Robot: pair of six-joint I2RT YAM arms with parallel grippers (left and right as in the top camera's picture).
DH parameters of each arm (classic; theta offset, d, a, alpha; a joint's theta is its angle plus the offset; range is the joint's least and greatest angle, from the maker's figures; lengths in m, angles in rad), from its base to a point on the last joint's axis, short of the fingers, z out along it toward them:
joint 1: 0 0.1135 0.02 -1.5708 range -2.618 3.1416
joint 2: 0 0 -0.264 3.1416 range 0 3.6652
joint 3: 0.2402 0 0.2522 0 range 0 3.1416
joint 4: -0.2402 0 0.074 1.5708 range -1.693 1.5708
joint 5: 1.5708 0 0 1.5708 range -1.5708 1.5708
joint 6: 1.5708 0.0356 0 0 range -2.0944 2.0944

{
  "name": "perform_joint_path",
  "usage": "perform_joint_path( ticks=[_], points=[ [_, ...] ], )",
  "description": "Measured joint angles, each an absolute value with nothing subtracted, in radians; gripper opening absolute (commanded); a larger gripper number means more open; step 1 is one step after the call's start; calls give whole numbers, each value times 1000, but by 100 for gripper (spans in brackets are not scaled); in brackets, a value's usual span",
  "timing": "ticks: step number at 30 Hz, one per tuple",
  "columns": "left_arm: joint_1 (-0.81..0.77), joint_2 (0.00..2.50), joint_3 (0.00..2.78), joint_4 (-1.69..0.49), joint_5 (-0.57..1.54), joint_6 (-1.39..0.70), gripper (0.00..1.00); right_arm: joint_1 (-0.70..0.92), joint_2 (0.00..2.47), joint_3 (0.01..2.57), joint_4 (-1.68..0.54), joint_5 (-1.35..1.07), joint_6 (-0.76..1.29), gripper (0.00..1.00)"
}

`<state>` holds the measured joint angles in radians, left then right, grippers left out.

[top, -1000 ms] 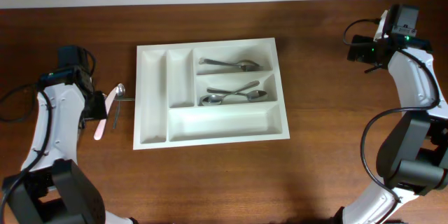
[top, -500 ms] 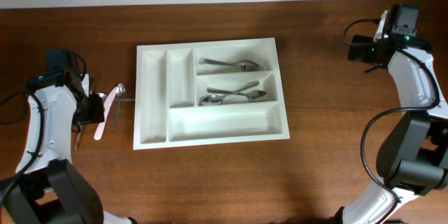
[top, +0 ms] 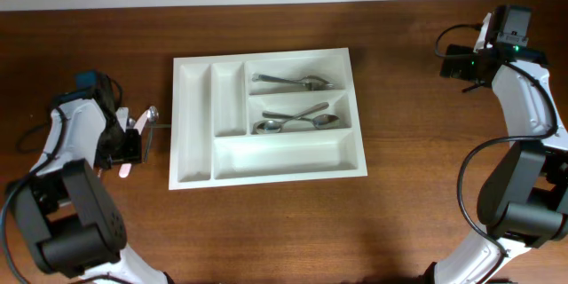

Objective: Pack container
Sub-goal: 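Lower the left gripper and grasp the pink plastic spoon handle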

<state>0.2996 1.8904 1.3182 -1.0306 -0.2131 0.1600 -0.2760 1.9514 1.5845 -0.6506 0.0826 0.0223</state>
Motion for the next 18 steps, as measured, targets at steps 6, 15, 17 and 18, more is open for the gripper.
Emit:
perform_joint_path(
  ticks=[6, 15, 17, 18],
  points=[
    [300, 1909, 1317, -992, -196, 189, 62, -276, 1951, 1584, -651, 83, 22, 99],
    [300, 1957, 1317, -922, -150, 262, 63, -276, 1951, 1584, -651, 83, 23, 99],
    [300, 1976, 1317, -922, -141, 273, 62, -276, 1951, 1584, -651, 83, 22, 99],
    [300, 1984, 1317, -923, -136, 281, 62, -276, 1951, 1584, -651, 83, 22, 99]
  ],
)
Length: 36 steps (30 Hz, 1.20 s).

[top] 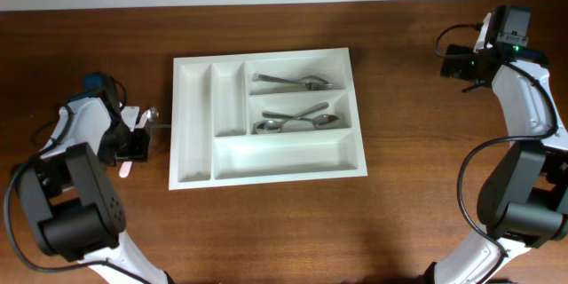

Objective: Pack container
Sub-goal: 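Lower the left gripper and grasp the pink plastic spoon handle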

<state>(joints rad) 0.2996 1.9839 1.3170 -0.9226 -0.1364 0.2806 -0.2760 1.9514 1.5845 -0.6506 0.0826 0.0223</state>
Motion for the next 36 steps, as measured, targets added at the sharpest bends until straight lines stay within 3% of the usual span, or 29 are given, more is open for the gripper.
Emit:
perform_joint_path(
  ticks=[29, 36],
  points=[
    [387, 1990, 1316, -885, -77, 396, 61, -276, 1951, 1584, -651, 83, 22, 99],
    [388, 1990, 1316, -905, -54, 401, 55, -276, 1951, 1584, -651, 83, 23, 99]
  ],
)
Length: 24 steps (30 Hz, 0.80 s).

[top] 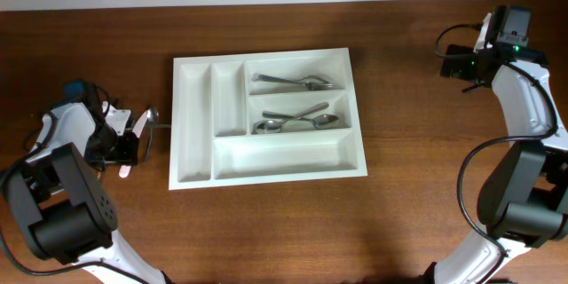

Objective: Pack container
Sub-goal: 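Lower the left gripper and grasp the pink plastic spoon handle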

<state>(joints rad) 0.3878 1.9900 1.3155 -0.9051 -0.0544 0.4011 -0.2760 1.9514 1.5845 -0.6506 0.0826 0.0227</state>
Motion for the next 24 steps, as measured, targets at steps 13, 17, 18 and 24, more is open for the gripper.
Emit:
perform_joint_path(
  ticks=[13, 17, 18, 24],
  points=[
    [388, 2014, 1320, -924, -26, 404, 33, -276, 1951, 1584, -651, 83, 23, 99],
    [388, 2016, 1322, -924, -27, 404, 32, -276, 1951, 1584, -651, 83, 22, 99],
    [388, 2016, 1322, -924, -27, 404, 31, -276, 1951, 1584, -651, 83, 23, 99],
    [389, 2018, 1326, -919, -34, 400, 4, -276, 1951, 1584, -651, 83, 22, 99]
  ],
)
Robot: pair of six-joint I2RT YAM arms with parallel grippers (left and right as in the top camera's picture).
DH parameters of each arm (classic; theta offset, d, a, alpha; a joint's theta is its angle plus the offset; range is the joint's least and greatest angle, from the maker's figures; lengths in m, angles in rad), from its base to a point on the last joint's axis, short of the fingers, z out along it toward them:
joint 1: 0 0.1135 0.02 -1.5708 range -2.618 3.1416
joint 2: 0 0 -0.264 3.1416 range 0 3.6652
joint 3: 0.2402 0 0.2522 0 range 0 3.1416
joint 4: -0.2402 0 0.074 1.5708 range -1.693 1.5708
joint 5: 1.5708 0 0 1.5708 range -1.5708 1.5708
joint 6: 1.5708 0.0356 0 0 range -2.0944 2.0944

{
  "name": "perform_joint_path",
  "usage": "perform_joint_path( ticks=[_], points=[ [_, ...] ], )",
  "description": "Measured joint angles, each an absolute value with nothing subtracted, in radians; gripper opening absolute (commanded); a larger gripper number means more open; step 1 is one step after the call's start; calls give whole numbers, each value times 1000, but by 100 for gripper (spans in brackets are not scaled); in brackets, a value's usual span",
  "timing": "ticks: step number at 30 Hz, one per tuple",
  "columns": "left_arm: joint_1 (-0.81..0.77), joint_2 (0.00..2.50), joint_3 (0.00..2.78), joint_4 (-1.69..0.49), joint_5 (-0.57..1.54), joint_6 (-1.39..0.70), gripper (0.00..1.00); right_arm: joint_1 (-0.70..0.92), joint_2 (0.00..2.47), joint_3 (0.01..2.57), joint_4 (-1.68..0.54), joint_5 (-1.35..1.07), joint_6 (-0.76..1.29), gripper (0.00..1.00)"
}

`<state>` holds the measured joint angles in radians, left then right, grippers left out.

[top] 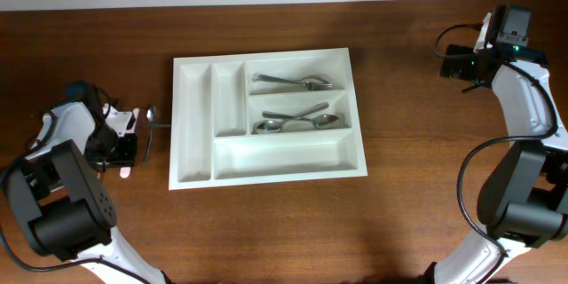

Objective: Pack container
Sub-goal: 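Lower the left gripper and grasp the pink plastic spoon handle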

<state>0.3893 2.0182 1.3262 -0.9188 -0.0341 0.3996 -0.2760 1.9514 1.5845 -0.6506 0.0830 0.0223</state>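
Observation:
The white compartment tray [266, 170] lies mid-table. One spoon [293, 80] rests in its upper right compartment and two spoons [297, 122] in the compartment below; the other compartments hold nothing. A metal utensil [148, 133] lies on the table just left of the tray. My left gripper [131, 138] is right beside it on its left, pointing at the tray; a pink-tipped piece [124, 170] shows below it. Whether its fingers touch the utensil is unclear. My right gripper [451, 60] hangs far off at the back right, holding nothing that I can see.
The brown table [399, 213] stretches around the tray. The right arm's links [524, 98] stand along the right edge. The left arm's body [62, 204] fills the near left corner.
My left arm has shifted slightly; its white wrist part now sits more upright beside the utensil. The utensil, the tray and the right arm are where they were.
The left gripper stayed next to the metal utensil left of the tray at every moment, while the arm behind it swung further left and back. The utensil kept its place, the tray's three spoons stayed put, and the right arm never moved.

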Motion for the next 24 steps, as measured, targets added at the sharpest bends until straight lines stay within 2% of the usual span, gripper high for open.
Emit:
perform_joint_path(
  ticks=[16, 24],
  points=[
    [388, 2019, 1328, -917, -35, 352, 2, -276, 1951, 1584, -651, 83, 23, 99],
    [340, 2066, 1420, -974, -28, 321, 2, -276, 1951, 1584, -651, 83, 22, 99]
  ],
)
